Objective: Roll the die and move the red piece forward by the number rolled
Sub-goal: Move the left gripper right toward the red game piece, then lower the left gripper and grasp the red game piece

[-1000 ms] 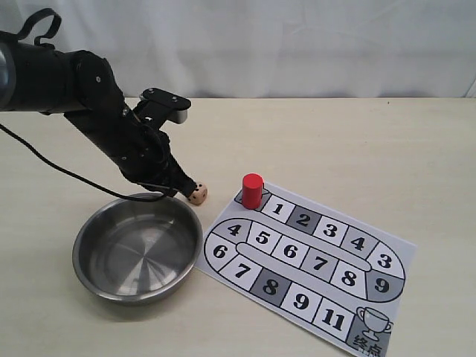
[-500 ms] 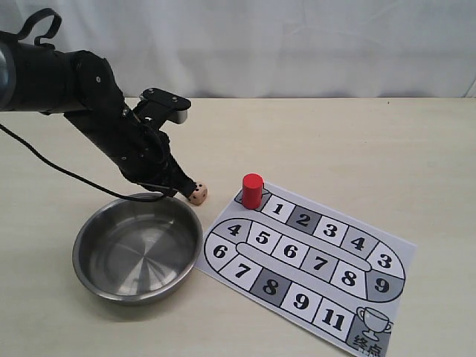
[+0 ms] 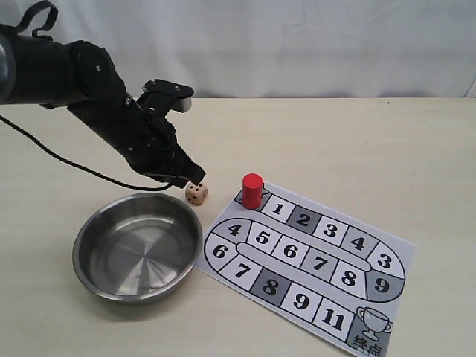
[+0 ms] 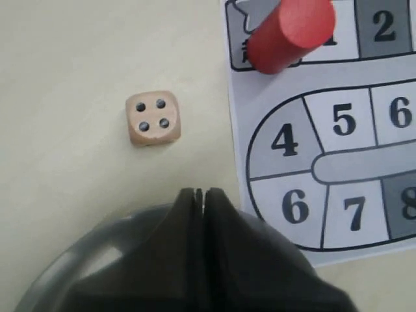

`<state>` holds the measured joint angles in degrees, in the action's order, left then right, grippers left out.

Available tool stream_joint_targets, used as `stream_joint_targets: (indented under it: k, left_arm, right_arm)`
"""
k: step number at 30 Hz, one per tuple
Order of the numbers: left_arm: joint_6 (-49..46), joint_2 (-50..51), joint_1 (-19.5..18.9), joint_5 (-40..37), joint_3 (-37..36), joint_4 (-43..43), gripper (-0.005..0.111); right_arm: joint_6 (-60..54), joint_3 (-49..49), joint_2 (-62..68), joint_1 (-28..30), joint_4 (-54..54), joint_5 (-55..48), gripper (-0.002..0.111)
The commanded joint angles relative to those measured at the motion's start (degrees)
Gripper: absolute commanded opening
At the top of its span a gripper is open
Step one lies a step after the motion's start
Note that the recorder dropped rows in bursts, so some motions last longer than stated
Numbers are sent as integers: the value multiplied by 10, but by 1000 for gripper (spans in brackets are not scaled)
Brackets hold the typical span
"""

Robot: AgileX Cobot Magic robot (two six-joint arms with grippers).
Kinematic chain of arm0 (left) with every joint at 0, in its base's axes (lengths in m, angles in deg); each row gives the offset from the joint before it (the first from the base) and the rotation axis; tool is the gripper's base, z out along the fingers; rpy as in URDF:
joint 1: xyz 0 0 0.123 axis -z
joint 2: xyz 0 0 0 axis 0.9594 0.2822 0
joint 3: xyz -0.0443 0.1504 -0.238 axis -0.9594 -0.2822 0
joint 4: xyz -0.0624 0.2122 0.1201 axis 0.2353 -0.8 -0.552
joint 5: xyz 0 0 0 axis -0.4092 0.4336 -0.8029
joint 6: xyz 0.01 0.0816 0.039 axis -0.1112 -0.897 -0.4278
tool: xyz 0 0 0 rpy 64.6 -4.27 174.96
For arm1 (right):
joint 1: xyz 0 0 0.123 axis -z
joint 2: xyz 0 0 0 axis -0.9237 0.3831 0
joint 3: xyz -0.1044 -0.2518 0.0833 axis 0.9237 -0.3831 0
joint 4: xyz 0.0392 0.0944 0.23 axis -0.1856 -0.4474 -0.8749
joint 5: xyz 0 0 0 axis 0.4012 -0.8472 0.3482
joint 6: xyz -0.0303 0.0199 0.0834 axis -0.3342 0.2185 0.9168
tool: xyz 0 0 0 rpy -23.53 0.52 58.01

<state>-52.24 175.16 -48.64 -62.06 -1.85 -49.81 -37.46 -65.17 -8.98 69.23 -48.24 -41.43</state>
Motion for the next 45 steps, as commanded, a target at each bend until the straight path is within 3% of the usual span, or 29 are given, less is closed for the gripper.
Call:
stream_joint_targets:
  k: [1,6,10,20,25,34,45]
  left_arm:
    - [-3,-3,6,-16,31,47,15]
    - [-3,-3,35,9,43,49,44]
    - [-4,-1,78,80,43,47,62]
    - [-4,62,107,228,43,48,64]
    - [-4,96,108,245,43,97,64]
    - [-4,117,130,288,43,103,63]
    - [-4,146,131,313,43,96,63]
  right_arm:
    - [0,-1,-2,1,5,3,4]
    - [0,-1,-2,1,5,3,4]
    - [0,-1,-2,1,5,3,4]
    - [0,-1,-2,1,5,3,4]
    - [0,-1,-2,1,5,3,4]
    - [0,-1,-2,1,5,3,4]
    - [0,-1,-2,1,5,3,4]
